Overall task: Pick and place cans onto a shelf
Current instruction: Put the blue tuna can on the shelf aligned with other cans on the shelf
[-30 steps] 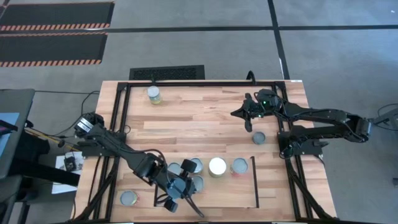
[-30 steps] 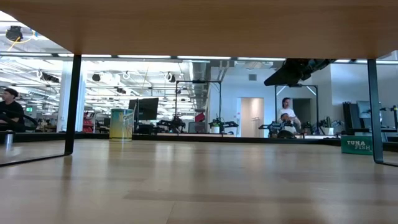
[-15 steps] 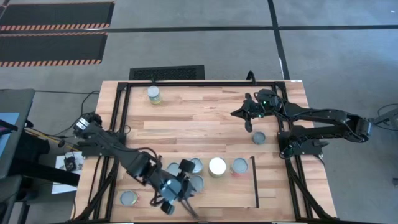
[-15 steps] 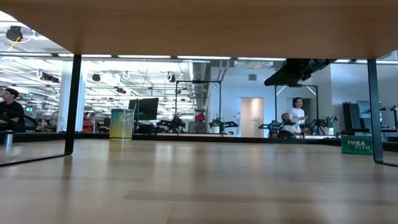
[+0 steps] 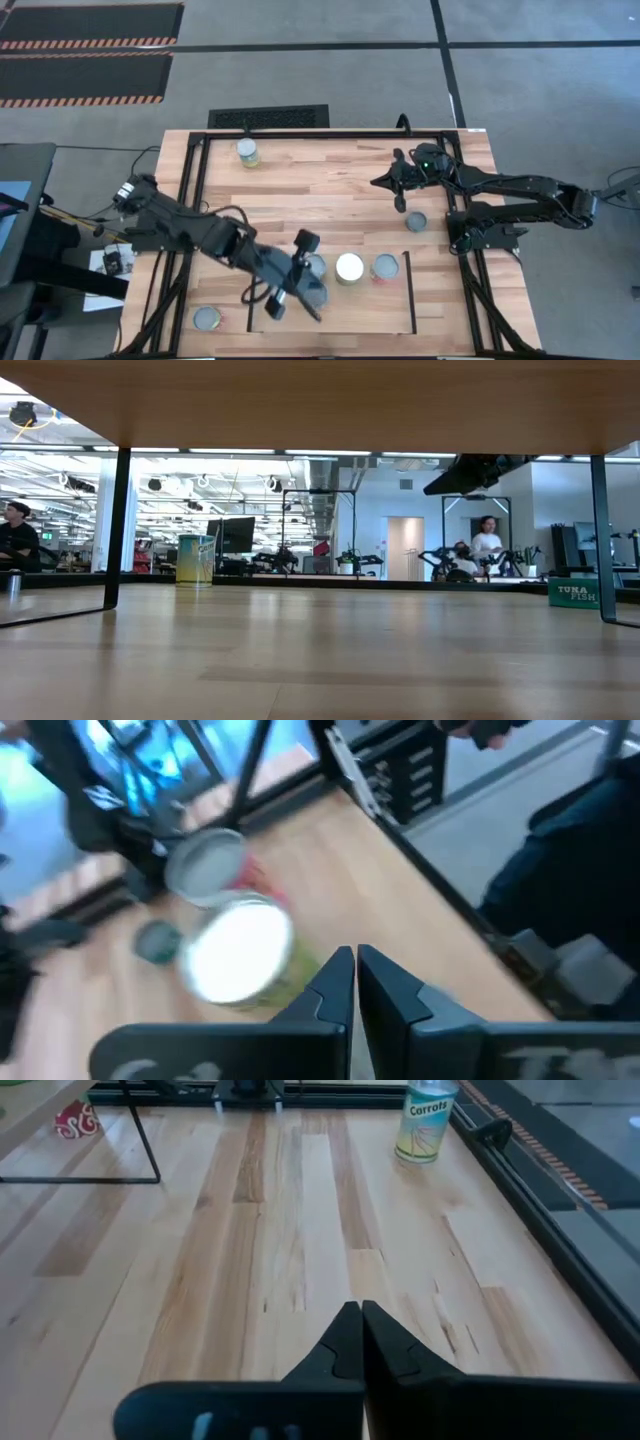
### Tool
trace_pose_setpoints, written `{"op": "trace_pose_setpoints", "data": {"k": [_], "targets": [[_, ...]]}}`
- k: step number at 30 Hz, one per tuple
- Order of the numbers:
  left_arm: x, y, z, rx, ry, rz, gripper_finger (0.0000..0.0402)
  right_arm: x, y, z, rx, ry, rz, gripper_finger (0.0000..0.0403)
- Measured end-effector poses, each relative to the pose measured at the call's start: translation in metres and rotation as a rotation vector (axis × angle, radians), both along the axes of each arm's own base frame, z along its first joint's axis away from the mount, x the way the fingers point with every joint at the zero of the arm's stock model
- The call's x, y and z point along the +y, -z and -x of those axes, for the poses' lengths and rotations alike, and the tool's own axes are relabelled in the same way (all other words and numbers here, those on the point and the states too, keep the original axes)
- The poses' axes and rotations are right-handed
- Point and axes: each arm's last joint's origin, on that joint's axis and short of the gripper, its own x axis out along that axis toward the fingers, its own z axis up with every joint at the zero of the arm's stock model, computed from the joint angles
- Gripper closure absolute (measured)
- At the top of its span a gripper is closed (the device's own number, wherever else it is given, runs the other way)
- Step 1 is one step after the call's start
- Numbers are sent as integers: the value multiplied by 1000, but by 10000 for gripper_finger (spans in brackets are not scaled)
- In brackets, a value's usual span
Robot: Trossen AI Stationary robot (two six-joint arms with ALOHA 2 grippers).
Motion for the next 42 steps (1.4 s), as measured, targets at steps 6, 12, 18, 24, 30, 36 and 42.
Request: {"op": "trace_pose_setpoints", "data": {"k": [6,12,18,24,30,36,42], "targets": [[35,-24,7,-76,-3,-37,398,-1,-5,-2,-45,-12,56,399],[73,-27,16,-130,17,-20,400,-2,-11,-4,-100,-27,123,399],[127,9,22,-223,-19,39,401,-2,-11,-4,-101,-45,143,399],[189,49,42,-348,-149,90,401,0,-7,-3,-49,-39,109,399],[233,83,66,-399,-302,105,401,8,-10,6,317,192,-71,399],[256,102,79,-416,-328,155,401,26,4,24,600,340,-357,397],[264,107,83,-402,-359,159,401,39,18,22,744,353,-467,398]]}}
